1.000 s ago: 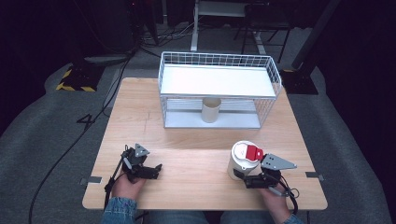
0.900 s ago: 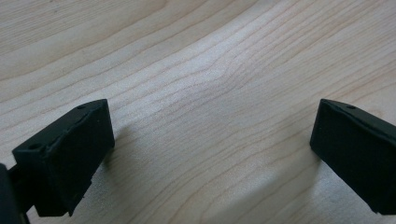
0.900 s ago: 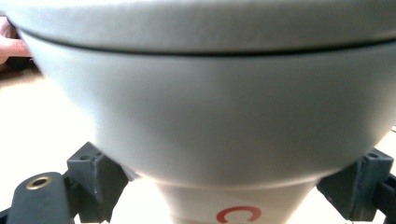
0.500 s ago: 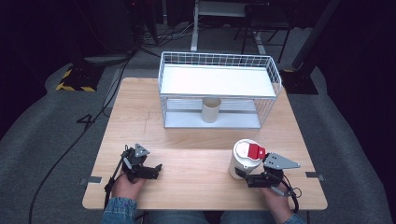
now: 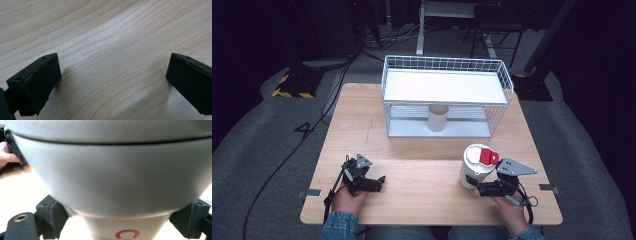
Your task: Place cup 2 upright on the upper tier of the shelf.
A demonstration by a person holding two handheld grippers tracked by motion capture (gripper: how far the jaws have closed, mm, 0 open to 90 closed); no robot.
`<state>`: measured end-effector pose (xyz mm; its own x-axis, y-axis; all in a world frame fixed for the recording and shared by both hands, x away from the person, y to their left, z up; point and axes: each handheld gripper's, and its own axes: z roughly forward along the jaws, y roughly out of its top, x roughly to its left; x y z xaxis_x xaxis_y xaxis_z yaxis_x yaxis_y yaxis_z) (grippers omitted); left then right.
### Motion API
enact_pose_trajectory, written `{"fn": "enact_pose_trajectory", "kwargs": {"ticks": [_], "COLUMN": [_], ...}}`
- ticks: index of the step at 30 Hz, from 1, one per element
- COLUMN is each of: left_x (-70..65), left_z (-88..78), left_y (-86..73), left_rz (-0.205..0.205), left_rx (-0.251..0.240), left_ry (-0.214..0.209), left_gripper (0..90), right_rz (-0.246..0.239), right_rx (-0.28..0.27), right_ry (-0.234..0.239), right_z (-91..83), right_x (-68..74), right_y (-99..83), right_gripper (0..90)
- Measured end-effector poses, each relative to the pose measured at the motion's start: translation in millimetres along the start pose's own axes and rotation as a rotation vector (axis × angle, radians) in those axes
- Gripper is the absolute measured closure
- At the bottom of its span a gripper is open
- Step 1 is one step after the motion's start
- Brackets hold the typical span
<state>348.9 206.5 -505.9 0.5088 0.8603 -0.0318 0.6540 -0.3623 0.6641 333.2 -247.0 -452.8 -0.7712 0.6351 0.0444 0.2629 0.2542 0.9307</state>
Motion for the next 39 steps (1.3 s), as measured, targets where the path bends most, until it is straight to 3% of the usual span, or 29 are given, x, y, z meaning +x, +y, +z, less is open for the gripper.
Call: {"fn": "enact_pose_trajectory", "kwargs": {"ticks": [20, 32, 39], "left_x": [0.5, 0.6, 0.7], "left_z": [0.4, 0.4, 0.4], "left_y": [0.5, 0.5, 0.5], "left_rz": [0.003, 0.003, 0.004], "left_rx": [-0.001, -0.001, -0.001], "left_ry": [0.000, 0.000, 0.001], "left_gripper": [0.3, 0.3, 0.3], "right_rz": [-0.009, 0.042, 0.032], "right_rx": [0.000, 0.005, 0.001], "right_ry": [-0.028, -0.020, -0.029], "right_z": [-8.2, -11.0, -14.0], "right_x": [-10.6, -20.4, -24.4], "right_y": [40.3, 56.8, 67.7], "right_gripper": [14.3, 14.3, 14.3]}}
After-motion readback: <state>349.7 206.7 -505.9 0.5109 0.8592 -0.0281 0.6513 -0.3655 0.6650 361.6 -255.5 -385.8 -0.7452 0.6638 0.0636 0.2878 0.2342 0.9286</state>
